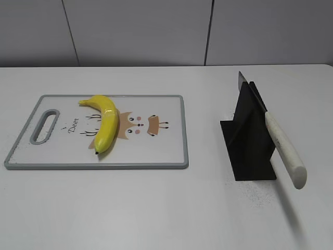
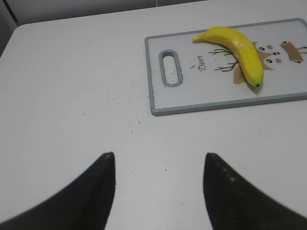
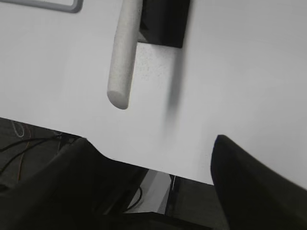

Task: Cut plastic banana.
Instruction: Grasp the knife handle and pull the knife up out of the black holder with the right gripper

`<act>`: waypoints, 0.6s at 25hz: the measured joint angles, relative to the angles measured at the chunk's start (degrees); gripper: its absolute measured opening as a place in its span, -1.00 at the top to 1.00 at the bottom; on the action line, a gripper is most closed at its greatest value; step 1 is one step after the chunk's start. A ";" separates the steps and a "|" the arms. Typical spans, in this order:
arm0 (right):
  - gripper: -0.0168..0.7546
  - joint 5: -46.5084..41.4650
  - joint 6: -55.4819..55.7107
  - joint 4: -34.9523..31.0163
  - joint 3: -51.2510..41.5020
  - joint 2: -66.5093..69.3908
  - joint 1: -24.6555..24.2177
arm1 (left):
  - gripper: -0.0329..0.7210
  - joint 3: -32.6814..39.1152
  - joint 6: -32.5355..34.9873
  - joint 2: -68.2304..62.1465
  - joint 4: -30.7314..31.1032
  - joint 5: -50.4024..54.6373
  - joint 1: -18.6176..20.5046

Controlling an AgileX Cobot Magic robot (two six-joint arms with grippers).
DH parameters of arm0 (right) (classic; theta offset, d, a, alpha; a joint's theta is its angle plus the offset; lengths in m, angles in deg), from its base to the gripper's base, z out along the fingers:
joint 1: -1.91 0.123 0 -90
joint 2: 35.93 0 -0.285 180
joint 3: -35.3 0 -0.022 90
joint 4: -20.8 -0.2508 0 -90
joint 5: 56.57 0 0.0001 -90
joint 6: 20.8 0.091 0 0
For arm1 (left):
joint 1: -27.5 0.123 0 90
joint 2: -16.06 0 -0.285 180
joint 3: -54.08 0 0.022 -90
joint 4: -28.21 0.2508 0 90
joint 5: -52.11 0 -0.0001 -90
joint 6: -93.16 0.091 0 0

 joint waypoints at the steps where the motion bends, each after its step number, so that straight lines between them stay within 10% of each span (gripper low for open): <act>1: -0.56 -0.01 -0.30 -0.53 0.62 2.23 0.05 | -0.58 0.00 0.00 0.00 0.00 0.00 0.00; 9: -0.56 0.00 -1.53 -1.88 6.12 16.04 0.63 | -0.88 0.00 0.00 0.00 0.00 0.00 0.00; 15: -0.51 3.48 4.96 2.19 7.71 20.95 10.03 | -0.87 0.00 0.00 0.00 0.00 0.00 0.00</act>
